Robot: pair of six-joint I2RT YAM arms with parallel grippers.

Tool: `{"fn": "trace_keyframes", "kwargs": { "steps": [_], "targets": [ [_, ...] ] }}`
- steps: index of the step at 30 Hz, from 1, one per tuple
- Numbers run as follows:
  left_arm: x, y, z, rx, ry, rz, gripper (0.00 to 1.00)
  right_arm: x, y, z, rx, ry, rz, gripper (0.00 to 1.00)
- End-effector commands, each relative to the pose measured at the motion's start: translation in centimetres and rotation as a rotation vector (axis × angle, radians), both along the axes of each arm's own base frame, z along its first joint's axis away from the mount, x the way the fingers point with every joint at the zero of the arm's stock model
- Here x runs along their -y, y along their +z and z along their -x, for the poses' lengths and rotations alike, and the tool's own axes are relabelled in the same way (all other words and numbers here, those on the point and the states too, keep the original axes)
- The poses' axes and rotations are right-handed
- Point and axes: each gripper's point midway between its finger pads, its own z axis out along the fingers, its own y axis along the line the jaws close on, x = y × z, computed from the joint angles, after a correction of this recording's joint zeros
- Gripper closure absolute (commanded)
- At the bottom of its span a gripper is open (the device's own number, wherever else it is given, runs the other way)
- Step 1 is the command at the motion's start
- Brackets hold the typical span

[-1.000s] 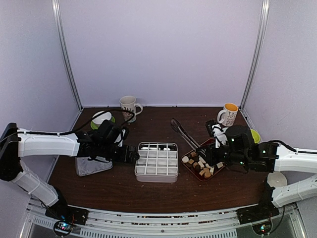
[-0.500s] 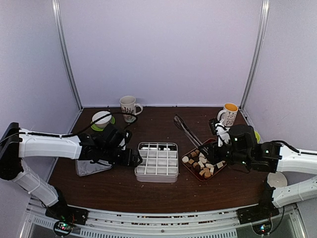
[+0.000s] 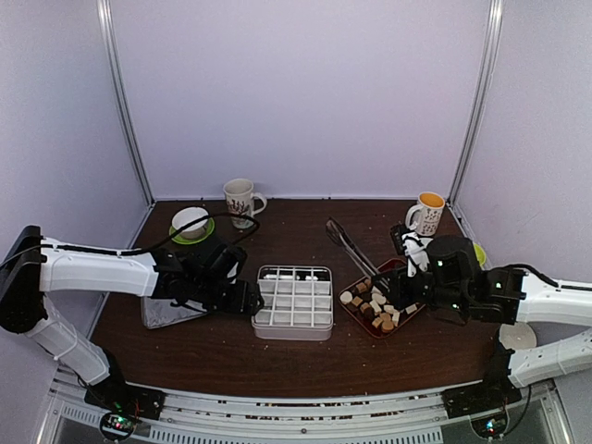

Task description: Pack the chocolate

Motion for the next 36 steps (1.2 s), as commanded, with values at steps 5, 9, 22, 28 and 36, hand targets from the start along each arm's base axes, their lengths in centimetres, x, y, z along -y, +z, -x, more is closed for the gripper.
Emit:
{"fn": "trace_keyframes", "kwargs": {
  "steps": [5,9,22,28,36],
  "targets": [
    [0.3,0.9,-0.6,0.023,0.022,-0.006,0.19,0.3,1.0,-0.3,0.04,-0.019,-0.015,0.79],
    [0.2,0.8,-0.5,0.02,0.024,-0.008,0.2,0.4,0.9,-0.3,0.039,-0.019,-0.013,0.78],
    [1.4,-0.4,-0.5,-0.027,0.006,-0.022,0.3,1.0,1.5,-0.3,0.058,-0.035,-0.006,0.78],
    [1.7,-0.9,-1.0,-0.031,0.022,-0.048,0.39,1.1,1.6,-0.2,0.057,-0.032,-0.011,0.79],
    [1.4,-1.4,-1.8,-0.033,0.078,-0.086,0.48,1.2,1.3,-0.1,0.051,-0.03,0.001,0.79]
  ]
}}
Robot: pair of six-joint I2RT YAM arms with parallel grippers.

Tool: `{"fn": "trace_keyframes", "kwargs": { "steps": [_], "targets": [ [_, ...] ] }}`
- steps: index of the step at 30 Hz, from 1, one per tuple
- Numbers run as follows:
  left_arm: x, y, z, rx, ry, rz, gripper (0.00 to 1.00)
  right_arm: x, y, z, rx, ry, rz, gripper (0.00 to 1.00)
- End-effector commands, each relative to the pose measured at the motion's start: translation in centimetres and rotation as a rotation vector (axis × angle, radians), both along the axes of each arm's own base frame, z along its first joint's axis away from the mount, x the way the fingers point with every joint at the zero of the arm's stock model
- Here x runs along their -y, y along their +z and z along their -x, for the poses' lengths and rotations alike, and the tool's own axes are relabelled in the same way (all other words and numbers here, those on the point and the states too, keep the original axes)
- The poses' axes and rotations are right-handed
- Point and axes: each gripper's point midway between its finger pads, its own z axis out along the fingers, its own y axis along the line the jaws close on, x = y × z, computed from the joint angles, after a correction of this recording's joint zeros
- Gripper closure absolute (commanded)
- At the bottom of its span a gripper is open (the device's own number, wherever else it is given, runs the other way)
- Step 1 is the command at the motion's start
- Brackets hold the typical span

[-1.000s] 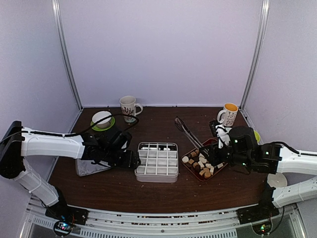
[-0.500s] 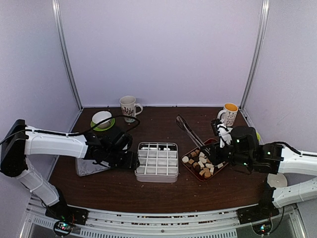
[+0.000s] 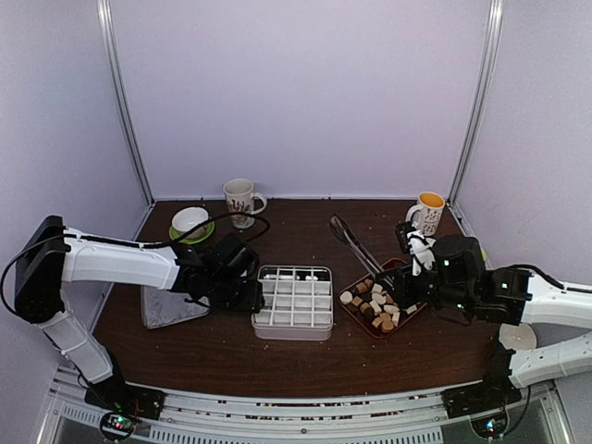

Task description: Pack the chocolate

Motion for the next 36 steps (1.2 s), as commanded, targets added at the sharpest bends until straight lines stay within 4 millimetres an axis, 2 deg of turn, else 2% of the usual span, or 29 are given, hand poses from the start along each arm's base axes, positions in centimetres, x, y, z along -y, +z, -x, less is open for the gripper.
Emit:
{"fn": "trace_keyframes", "kwargs": {
  "steps": [1,6,9,21,30,36],
  "targets": [
    [0.3,-0.2,-0.6,-0.002,0.031,-0.023,0.5,0.5,0.5,-0.2,0.024,-0.019,-0.002,0.78],
    [0.1,-1.0,-0.5,-0.016,0.035,-0.04,0.57,0.8,0.5,-0.1,0.026,-0.026,0.006,0.78],
    [0.2,-0.9,-0.5,-0.016,0.03,-0.039,0.67,1.0,0.5,-0.1,0.028,-0.028,0.005,0.78],
    [-1.3,0.7,-0.5,0.045,0.023,-0.069,0.99,1.1,0.4,0.0,0.028,-0.031,0.005,0.79],
    [-1.6,2.3,-0.3,0.113,0.003,-0.077,1.0,1.0,0.3,0.0,0.021,-0.029,0.009,0.78],
    [-1.5,2.7,0.1,0.142,-0.038,-0.095,1.0,1.0,0.0,0.0,0.012,-0.027,0.016,0.78]
  ]
}}
